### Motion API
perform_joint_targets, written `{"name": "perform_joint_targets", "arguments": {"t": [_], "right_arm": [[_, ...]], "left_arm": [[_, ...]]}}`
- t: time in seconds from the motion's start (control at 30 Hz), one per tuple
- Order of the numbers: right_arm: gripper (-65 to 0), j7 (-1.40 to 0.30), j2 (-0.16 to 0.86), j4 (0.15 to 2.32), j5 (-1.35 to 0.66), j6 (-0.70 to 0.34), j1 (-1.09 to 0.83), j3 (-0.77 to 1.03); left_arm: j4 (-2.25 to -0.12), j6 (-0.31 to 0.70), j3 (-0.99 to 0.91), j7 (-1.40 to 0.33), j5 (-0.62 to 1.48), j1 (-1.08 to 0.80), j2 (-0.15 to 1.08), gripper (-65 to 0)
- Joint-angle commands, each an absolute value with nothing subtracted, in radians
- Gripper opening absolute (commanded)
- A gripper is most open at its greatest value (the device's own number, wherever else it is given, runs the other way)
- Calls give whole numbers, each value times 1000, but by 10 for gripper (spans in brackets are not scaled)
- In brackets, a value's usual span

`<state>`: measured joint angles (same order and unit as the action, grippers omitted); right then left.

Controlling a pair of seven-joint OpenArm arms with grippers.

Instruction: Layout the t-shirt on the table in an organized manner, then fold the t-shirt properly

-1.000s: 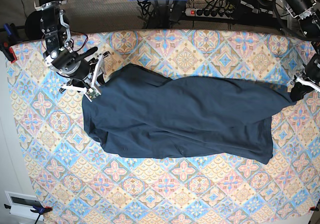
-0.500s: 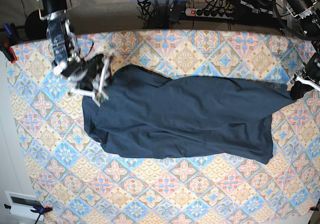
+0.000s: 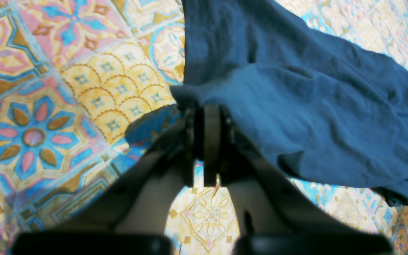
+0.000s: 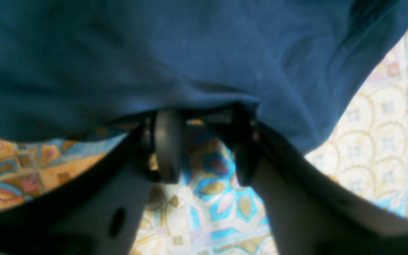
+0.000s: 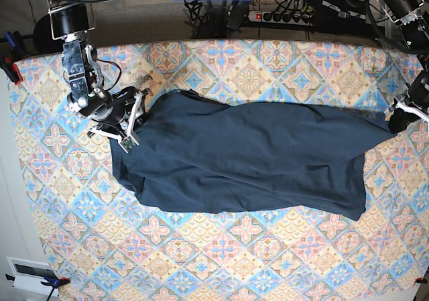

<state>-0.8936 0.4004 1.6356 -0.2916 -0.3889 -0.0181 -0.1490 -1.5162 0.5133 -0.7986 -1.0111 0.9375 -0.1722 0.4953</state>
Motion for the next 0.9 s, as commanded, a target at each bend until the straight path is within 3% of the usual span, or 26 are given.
{"name": "perform_joint_targets", "arguments": {"t": [0.0,0.2,0.5,0.63,0.7,0.87], "right_arm": [[-378,-865,414,1646,-298,-386,1,-145],[-263,-777,414,1503,-298,-386,124,-311],[-259,-737,409,1442,-295,-386,199,-389],[-265,-737,409,1405,-194,-386,199,-389],[-314,-737,409,1397,-122,-386,199,-389],[-586,-725,407,1394,-87,-386,209,-374]], "left_arm": [[-1531,518,-808,-990,957,-165,521,-648],[-1529,518,-806,-990,955,-165,521,-648],[-1529,518,-808,-987,908,-165,518,-648],[-1529,518,-808,-987,906,-165,516,-648],[-1529,518,-808,-987,905,-163,516,-648],[-1529,518,-808,-986,905,-160,516,-648]]}}
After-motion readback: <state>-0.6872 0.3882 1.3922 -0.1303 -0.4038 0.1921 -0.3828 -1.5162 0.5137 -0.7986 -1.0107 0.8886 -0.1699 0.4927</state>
